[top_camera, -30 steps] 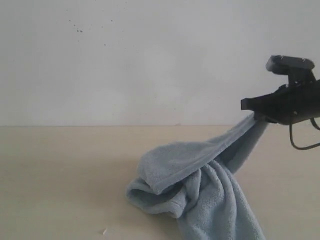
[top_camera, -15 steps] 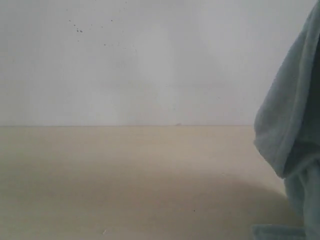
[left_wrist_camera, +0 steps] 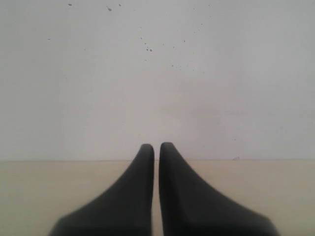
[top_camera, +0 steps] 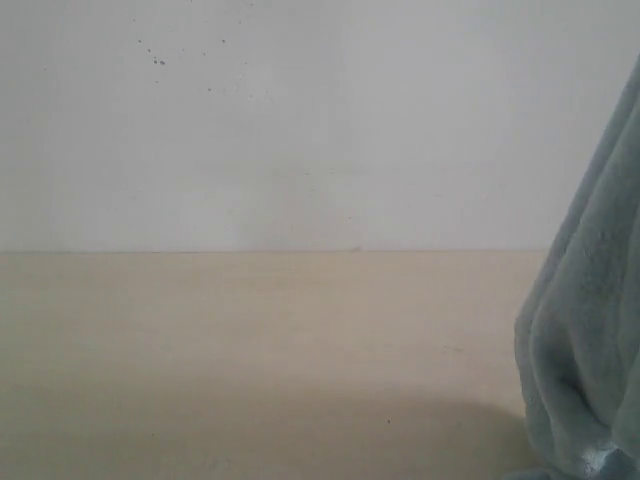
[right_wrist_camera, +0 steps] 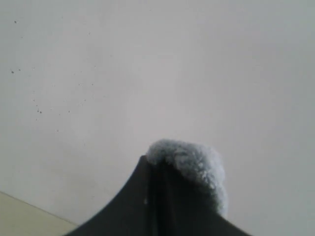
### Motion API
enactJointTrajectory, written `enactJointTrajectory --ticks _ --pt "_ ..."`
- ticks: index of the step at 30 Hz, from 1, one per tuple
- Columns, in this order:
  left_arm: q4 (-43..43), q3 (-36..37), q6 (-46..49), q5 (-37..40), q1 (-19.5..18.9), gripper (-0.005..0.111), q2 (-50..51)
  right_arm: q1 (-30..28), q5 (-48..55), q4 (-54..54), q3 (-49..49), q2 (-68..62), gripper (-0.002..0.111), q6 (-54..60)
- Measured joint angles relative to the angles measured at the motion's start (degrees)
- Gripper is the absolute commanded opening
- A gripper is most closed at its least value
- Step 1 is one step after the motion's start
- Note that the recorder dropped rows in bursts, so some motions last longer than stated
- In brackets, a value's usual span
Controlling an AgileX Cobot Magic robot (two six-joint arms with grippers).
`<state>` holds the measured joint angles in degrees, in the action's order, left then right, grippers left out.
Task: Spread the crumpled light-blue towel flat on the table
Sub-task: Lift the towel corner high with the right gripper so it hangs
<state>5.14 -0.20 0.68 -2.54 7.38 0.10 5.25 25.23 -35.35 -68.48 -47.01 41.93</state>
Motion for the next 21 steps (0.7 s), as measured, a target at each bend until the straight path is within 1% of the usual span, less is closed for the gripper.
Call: enactJointTrajectory --ticks 6,10,15,21 --pt "0.0 0.0 0.0 0.0 0.0 0.004 0.0 0.2 2.9 13.6 -7.2 0.0 0.0 -9.1" --pt "0.0 0.0 0.0 0.0 0.0 0.004 0.0 3.8 6.3 20.4 -13.1 -1.0 0.0 -12.5" --pt "0.0 0.0 0.0 0.0 0.0 0.004 0.0 8.9 10.7 21.9 -20.9 -3.9 0.0 -13.4" --pt "0.0 0.0 0.0 0.0 0.0 0.004 0.0 13.2 15.0 21.9 -30.2 -8.2 0.0 -14.0"
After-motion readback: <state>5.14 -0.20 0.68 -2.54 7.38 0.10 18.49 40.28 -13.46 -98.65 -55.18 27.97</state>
